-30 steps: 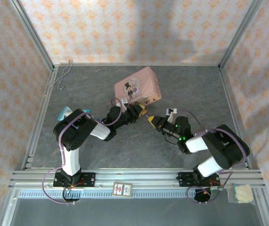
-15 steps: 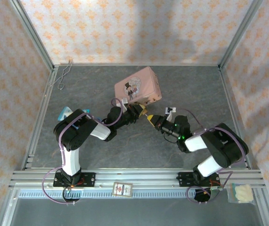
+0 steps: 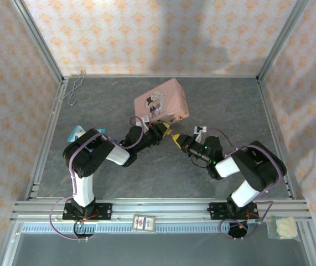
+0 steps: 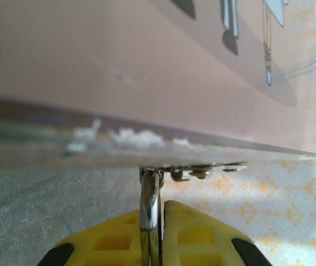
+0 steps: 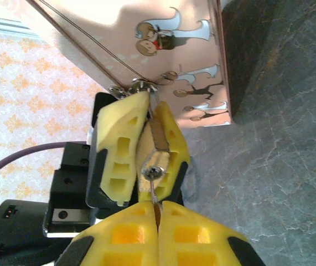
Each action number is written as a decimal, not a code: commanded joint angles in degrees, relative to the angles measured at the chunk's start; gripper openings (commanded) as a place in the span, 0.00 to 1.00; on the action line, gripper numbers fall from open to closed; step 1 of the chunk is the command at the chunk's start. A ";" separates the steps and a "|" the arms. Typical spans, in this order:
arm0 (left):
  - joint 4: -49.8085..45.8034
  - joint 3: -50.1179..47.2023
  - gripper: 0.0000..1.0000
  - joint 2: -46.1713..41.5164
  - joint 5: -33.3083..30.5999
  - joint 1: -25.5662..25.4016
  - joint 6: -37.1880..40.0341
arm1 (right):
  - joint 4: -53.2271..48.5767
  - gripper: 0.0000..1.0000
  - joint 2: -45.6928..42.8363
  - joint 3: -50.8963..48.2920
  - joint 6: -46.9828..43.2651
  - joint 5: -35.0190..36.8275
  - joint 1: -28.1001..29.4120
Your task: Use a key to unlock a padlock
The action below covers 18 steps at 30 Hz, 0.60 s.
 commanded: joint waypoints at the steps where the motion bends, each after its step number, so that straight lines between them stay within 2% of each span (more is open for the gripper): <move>1: 6.59 0.18 0.00 -1.51 0.61 -0.94 -1.63 | 5.94 0.00 -0.97 1.79 0.91 0.71 0.47; 6: 7.58 0.65 0.00 -0.64 0.98 -1.09 -2.37 | 2.42 0.00 -1.70 3.40 -2.34 -2.44 0.99; 18: 7.68 0.28 0.00 -2.03 2.23 -1.95 -2.75 | 2.40 0.00 3.09 6.19 -2.98 -0.89 0.69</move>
